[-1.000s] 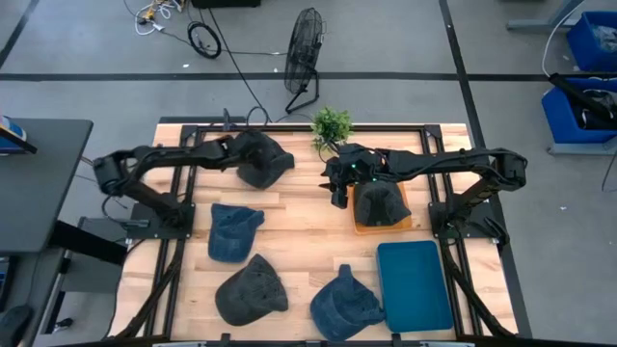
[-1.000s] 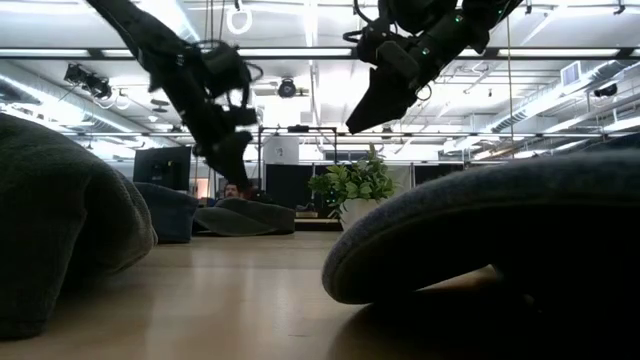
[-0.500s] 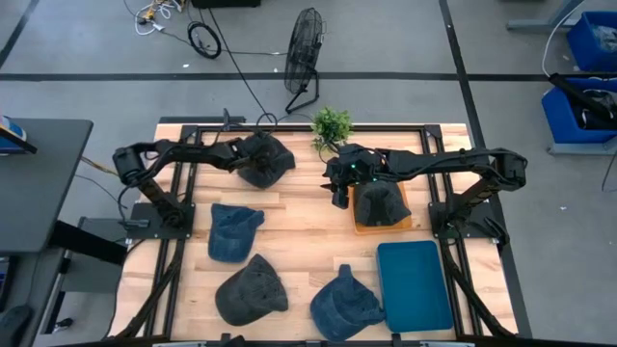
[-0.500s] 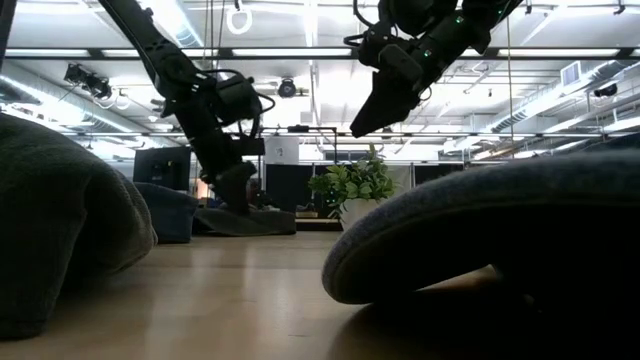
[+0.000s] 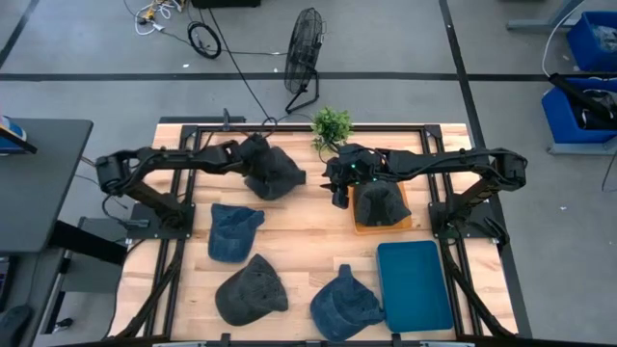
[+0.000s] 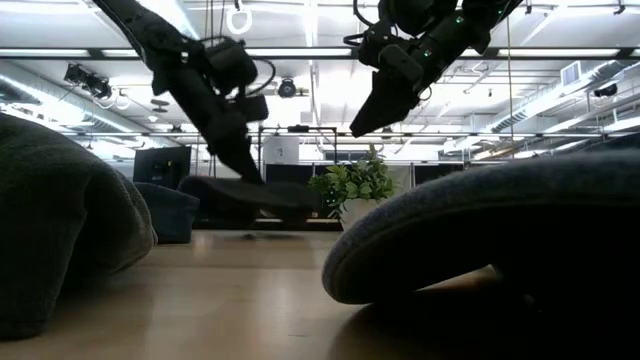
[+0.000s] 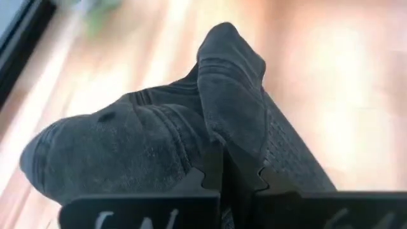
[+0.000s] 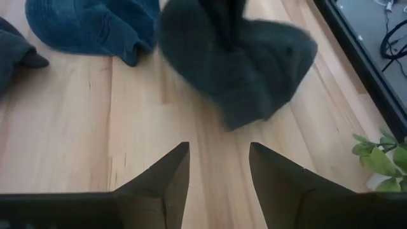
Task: Pick & Place hat
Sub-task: Put the top black cap into the orange bin
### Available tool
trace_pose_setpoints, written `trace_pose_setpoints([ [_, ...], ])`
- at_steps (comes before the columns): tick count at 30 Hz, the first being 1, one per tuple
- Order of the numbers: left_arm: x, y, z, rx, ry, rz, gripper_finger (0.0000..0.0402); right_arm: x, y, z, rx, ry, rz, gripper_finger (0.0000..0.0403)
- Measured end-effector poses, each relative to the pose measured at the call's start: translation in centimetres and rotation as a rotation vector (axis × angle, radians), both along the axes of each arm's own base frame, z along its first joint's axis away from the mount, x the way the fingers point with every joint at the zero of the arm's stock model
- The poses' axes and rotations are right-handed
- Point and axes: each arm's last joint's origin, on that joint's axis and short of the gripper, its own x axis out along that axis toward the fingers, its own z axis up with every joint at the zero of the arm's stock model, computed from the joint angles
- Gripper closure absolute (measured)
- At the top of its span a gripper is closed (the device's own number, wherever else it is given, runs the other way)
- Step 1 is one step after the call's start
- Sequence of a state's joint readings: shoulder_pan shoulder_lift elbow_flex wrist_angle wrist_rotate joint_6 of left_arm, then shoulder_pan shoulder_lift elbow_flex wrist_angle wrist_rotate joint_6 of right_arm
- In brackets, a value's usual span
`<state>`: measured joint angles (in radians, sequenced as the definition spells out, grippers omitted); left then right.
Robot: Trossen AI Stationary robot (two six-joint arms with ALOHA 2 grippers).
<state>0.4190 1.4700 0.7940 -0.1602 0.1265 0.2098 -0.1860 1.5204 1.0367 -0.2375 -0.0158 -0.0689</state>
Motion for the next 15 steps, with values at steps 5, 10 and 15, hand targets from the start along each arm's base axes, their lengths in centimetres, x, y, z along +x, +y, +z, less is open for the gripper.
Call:
trace_pose_setpoints([
  [5,0.4,-3.0,1.5,0.041,-0.077,-0.334,0.0397,0.2,0.3,0.2,-0.096,-0.009,0.090,0.0234],
  [10,1.0,-5.6,1.7,0.138,-0.089,-0.552,0.0397,0.9,1.2,0.8,-0.237,-0.077,0.227,0.0234],
  [15,1.6,-7.3,1.9,0.176,-0.126,-0.635,0.0397,1.5,3.0,1.6,-0.214,-0.203,0.403,0.0234],
])
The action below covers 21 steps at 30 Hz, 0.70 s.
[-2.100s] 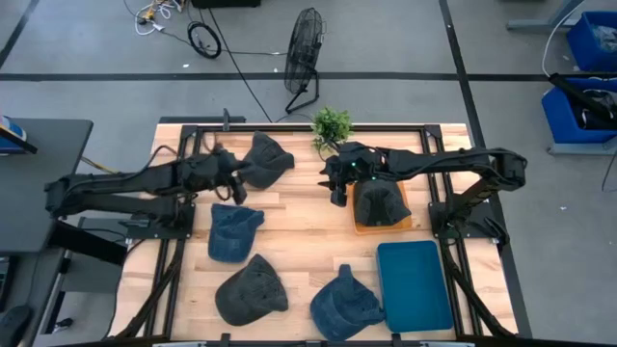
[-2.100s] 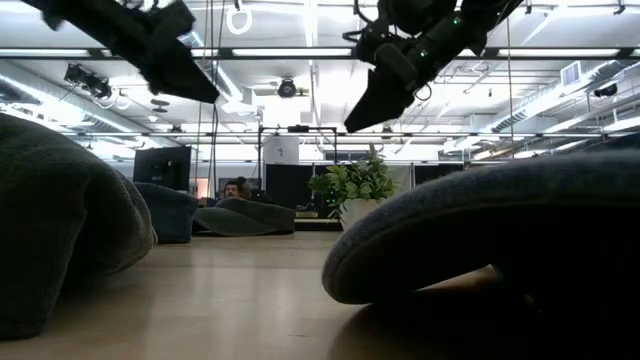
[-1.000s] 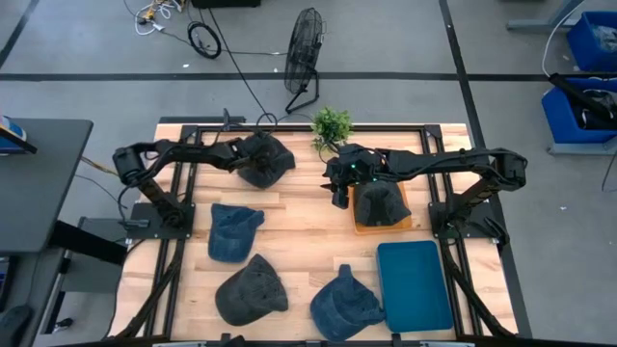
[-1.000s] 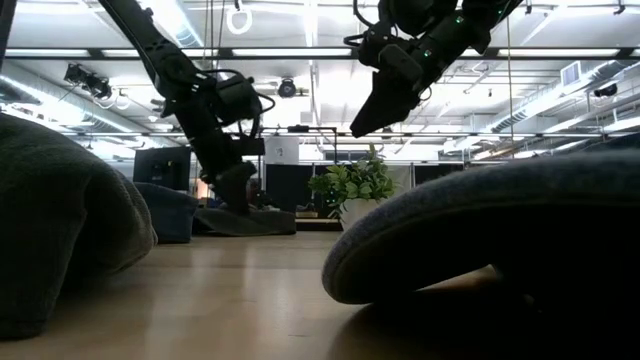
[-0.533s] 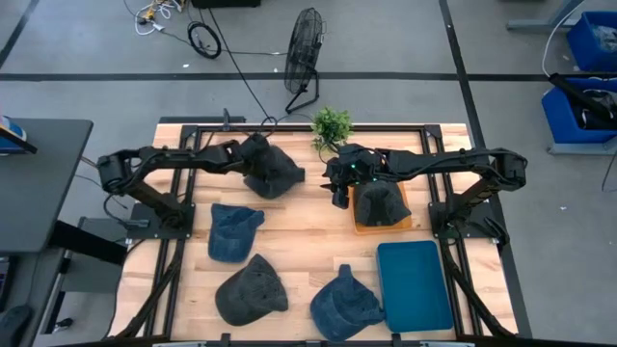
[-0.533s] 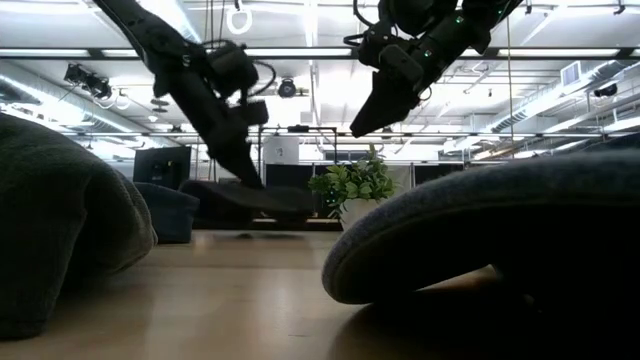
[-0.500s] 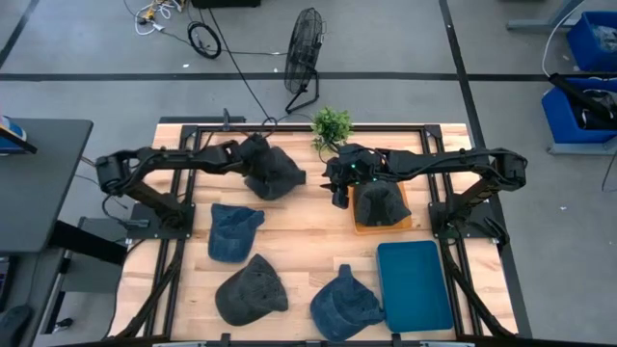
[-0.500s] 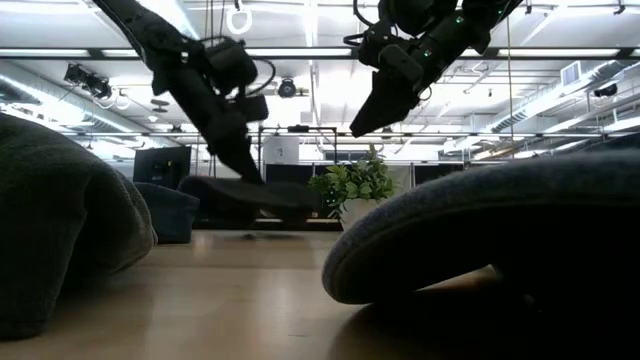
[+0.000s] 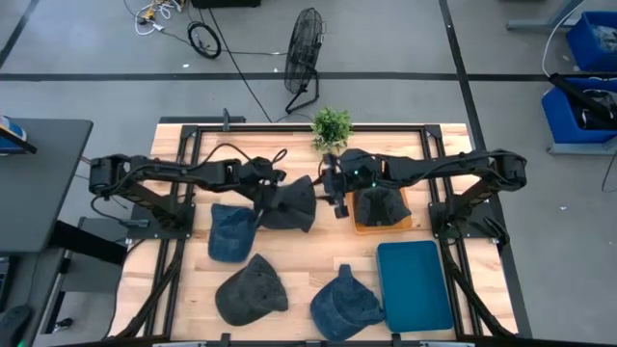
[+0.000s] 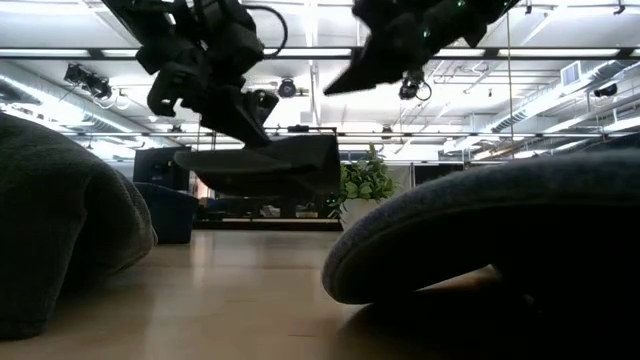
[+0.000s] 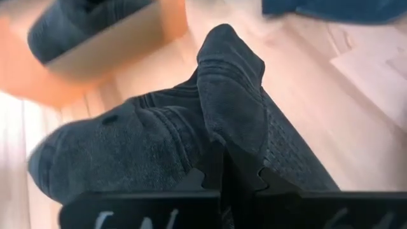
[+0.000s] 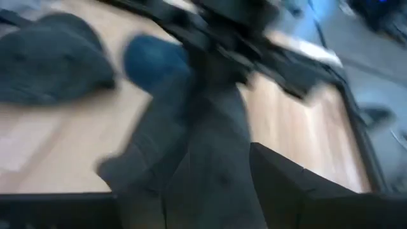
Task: Pick & Place hat
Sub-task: Put the top black cap into the orange bin
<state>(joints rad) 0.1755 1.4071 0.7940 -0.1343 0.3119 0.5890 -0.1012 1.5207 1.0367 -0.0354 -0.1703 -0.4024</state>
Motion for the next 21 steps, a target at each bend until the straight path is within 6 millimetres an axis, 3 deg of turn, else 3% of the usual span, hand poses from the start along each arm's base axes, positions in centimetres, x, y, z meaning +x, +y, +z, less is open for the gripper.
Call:
trace_pose_setpoints([
  [8,0.9,-1.6,0.9,0.044,-0.139,-0.118,0.0396,1.1,2.9,-1.5,-0.127,0.012,0.125,0.0234],
  [13,1.1,-2.6,1.3,-0.004,-0.181,-0.210,0.0396,1.7,2.9,-2.4,-0.195,0.030,0.069,0.0234],
  [21,1.3,-3.3,1.6,-0.003,-0.218,-0.230,0.0396,1.6,2.8,-3.9,-0.148,0.130,0.048,0.0228],
])
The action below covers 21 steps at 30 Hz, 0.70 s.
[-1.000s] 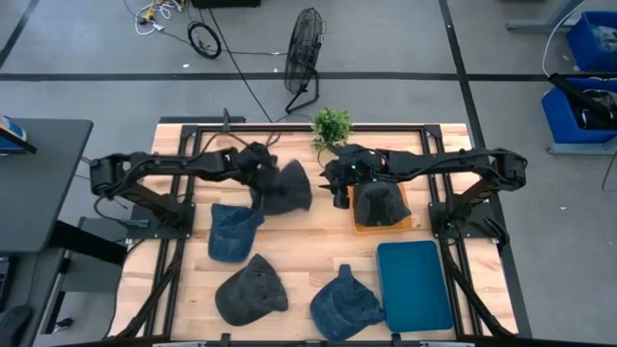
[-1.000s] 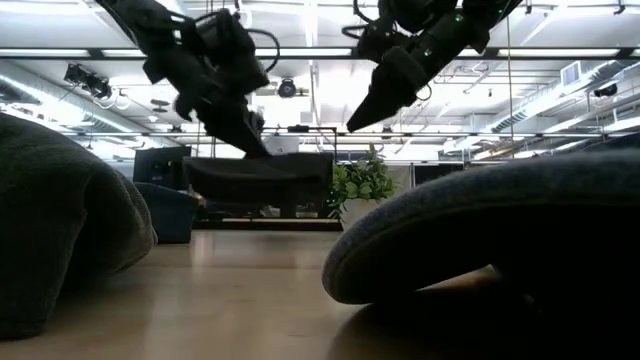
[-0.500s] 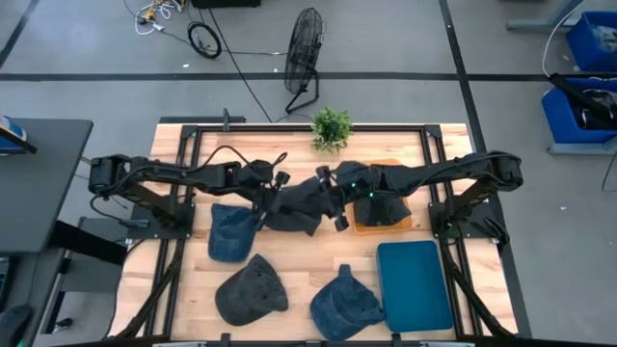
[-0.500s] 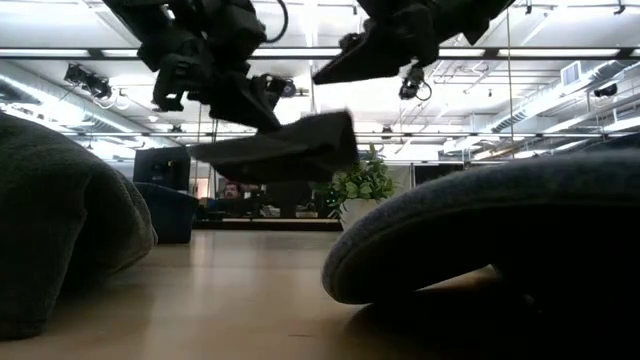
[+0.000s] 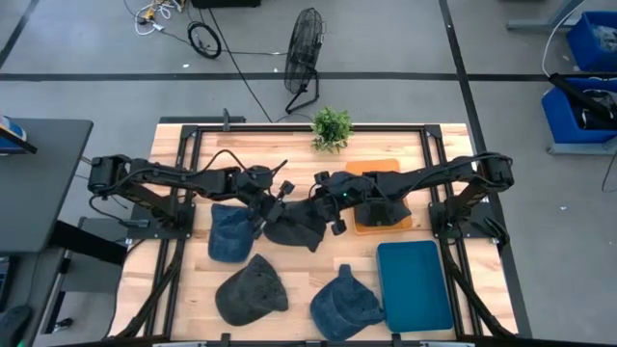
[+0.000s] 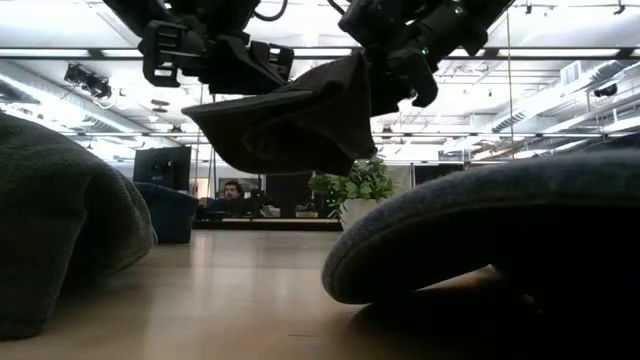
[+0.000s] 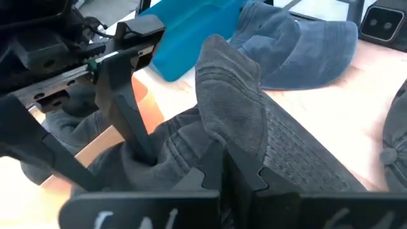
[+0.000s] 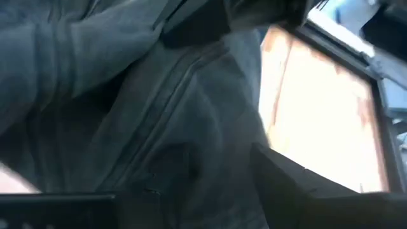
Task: Pick & Place hat
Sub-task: Put the top black cap into the orange bin
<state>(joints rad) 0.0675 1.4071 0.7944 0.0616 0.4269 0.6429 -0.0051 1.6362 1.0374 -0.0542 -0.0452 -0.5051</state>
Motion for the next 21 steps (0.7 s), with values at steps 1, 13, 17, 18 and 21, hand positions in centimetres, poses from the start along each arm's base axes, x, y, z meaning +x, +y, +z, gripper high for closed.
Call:
trace_pose_setpoints([
  [1,-0.01,0.04,-0.03,0.004,0.004,0.008,0.0396,-0.10,0.03,-0.10,0.002,0.015,0.000,0.0228],
  [13,0.12,-0.15,0.19,0.026,-0.035,-0.020,0.0395,0.17,0.01,-0.28,-0.043,-0.001,0.003,0.0228],
  [17,0.11,-0.17,0.18,0.022,-0.032,-0.018,0.0395,0.21,-0.05,-0.28,-0.049,-0.004,-0.005,0.0255],
  [18,0.10,-0.15,0.16,0.020,-0.029,-0.017,0.0395,0.22,-0.05,-0.26,-0.049,-0.006,-0.006,0.0268],
  [21,0.07,-0.07,0.12,0.016,-0.022,-0.017,0.0395,0.44,0.00,0.04,-0.043,-0.044,-0.005,0.0319],
])
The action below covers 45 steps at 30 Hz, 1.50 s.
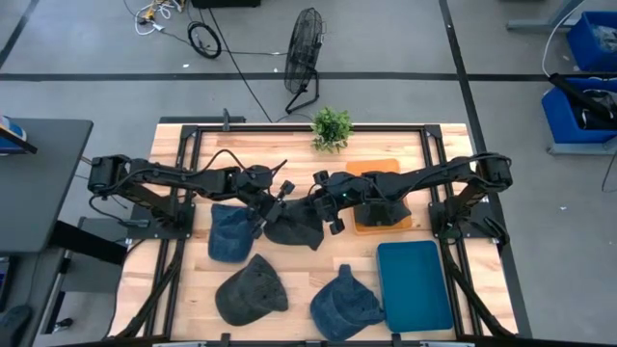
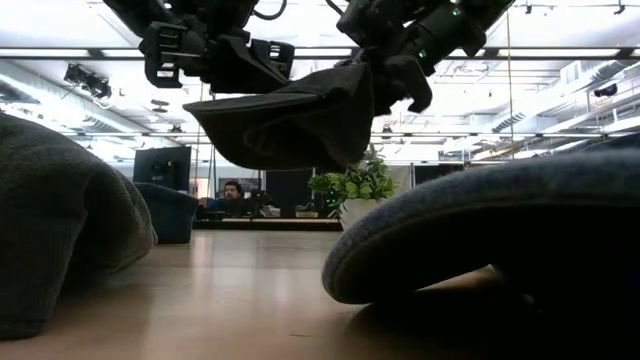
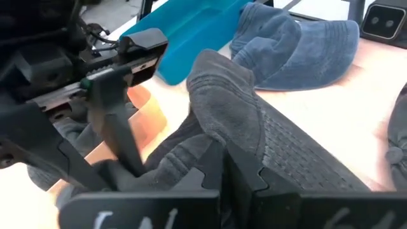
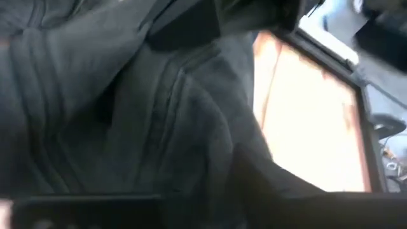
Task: Pick & Place hat
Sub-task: Put the top black cap into the orange bin
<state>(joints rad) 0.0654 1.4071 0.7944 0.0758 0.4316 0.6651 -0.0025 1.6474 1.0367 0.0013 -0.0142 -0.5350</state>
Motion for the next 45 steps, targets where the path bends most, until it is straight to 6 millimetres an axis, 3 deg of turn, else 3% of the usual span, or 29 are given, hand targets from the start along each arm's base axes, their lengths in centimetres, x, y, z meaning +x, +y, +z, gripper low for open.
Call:
trace_pose_setpoints([
  [4,0.1,0.1,0.0,-0.005,0.010,0.059,0.0393,0.1,0.2,0.1,-0.016,-0.010,0.002,0.0390],
  [11,0.1,0.8,-0.2,0.005,0.051,0.302,0.0355,-0.4,-0.1,-0.6,-0.004,0.073,-0.107,0.0397],
  [18,0.1,0.8,-0.2,0.012,0.053,0.319,0.0284,-0.9,-0.3,-0.6,0.044,0.082,-0.340,0.0398],
  [22,0.1,0.8,-0.2,0.012,0.057,0.319,0.0257,-1.5,-0.2,1.6,-0.077,0.038,-0.493,0.0400],
  [26,0.1,0.8,-0.3,0.008,0.065,0.322,0.0247,-3.1,0.4,5.2,-0.213,0.080,-0.623,0.0400],
  [31,-0.1,0.8,-0.5,0.009,0.095,0.323,0.0250,-5.7,1.4,9.6,-0.157,0.179,-0.734,0.0401],
  [35,-0.1,0.8,-0.5,0.010,0.100,0.323,0.0254,-8.2,1.8,11.0,-0.104,0.294,-0.854,0.0401],
  [40,-0.1,0.8,-0.5,0.010,0.100,0.323,0.0255,-10.5,1.7,10.4,0.041,0.405,-1.077,0.0399],
  [45,-0.1,0.8,-0.5,0.010,0.100,0.323,0.0255,-11.1,1.7,7.5,0.059,0.424,-1.215,0.0399],
])
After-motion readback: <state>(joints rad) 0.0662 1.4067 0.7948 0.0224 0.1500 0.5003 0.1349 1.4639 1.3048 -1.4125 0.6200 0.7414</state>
